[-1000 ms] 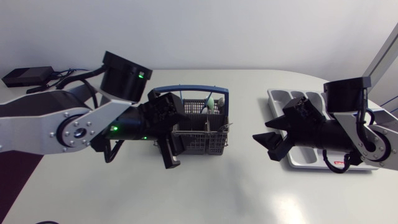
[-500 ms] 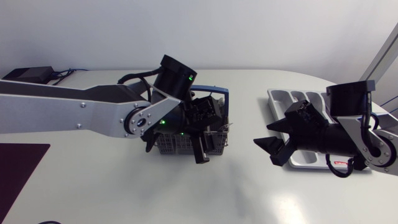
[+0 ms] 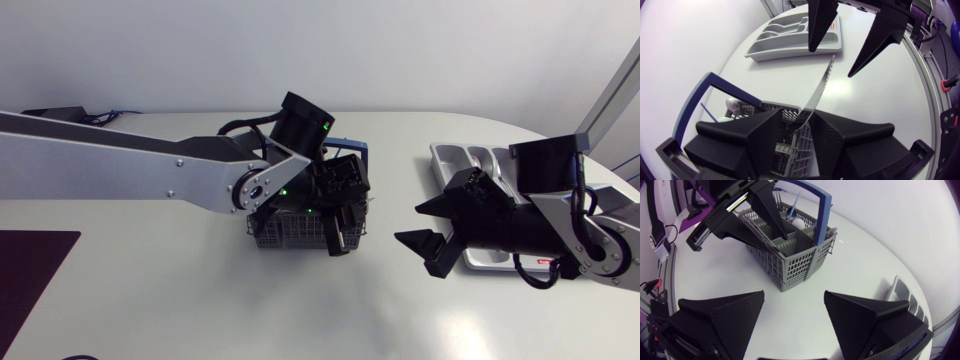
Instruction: Unload the cutlery basket into the drawer organizer.
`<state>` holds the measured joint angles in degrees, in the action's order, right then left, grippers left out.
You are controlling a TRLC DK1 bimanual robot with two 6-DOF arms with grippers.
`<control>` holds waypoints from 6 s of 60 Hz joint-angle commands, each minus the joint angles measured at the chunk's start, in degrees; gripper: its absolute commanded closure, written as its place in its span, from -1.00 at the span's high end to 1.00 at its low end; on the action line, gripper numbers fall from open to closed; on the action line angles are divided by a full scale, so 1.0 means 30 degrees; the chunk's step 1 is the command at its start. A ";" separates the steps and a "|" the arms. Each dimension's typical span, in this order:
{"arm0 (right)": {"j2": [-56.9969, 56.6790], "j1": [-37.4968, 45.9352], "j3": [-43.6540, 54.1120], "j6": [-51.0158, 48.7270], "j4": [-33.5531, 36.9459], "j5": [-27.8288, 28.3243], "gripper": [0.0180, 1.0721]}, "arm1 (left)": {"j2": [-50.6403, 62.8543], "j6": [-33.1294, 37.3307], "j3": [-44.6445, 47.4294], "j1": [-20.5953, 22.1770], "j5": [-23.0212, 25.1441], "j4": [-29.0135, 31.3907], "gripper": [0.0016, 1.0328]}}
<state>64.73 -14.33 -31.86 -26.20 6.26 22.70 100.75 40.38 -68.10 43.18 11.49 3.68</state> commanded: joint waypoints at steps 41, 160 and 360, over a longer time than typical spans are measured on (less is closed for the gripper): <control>0.0103 -0.1142 -0.0133 0.0148 -0.0037 -0.0418 0.66 | -0.0214 -0.1741 -0.6042 -0.2088 0.3642 0.5511 -0.93; -0.2709 -0.5361 -0.1334 0.0382 0.3596 0.3596 -0.47 | -0.5107 -0.1683 -0.6100 0.0549 0.8476 1.4065 -0.93; 1.7857 1.5000 -1.5075 0.0206 0.2688 -0.5955 -0.60 | -1.1376 -0.4525 0.3187 -0.6805 -0.2774 0.4954 0.84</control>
<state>116.27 31.57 -75.46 -26.15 14.57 5.21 68.34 25.26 -61.06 23.53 3.53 18.09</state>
